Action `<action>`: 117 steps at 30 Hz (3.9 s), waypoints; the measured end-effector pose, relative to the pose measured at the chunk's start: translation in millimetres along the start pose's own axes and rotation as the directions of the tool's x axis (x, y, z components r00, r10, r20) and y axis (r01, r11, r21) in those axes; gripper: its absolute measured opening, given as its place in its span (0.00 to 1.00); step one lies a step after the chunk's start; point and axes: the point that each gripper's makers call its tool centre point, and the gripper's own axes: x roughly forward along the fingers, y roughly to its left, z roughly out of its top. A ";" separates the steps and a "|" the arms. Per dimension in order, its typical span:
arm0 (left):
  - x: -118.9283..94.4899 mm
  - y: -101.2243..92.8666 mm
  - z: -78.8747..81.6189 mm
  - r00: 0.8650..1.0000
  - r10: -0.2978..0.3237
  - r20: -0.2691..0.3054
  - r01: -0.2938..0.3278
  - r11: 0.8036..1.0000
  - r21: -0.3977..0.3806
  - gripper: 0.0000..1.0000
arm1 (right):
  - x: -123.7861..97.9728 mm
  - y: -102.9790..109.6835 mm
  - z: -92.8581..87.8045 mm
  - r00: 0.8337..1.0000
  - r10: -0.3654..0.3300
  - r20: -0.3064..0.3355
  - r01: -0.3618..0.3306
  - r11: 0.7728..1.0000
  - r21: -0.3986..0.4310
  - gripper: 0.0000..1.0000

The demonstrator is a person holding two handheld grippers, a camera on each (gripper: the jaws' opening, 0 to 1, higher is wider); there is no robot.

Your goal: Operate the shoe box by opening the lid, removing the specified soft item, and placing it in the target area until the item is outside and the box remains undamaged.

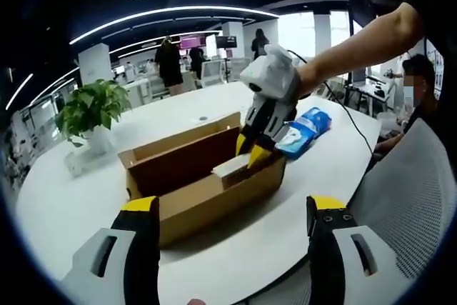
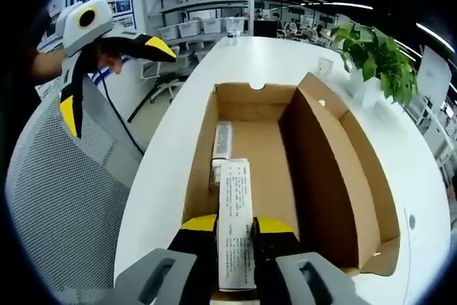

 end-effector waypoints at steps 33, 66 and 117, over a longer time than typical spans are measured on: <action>-0.2 -1.6 -0.8 1.000 -0.012 0.006 0.012 1.000 -0.021 0.88 | -69.8 -6.1 43.0 0.994 -0.078 0.078 0.086 0.990 -0.112 0.14; -0.4 -5.1 -3.9 0.999 -0.032 0.001 0.032 0.999 -0.019 0.88 | -140.9 -25.8 3.5 0.989 -0.147 0.029 0.149 0.979 -0.136 0.14; 5.2 -6.3 -19.2 0.995 -0.035 -0.089 0.034 0.999 -0.013 0.87 | -198.2 -77.8 -139.2 0.963 -0.226 -0.150 0.223 0.974 -0.036 0.14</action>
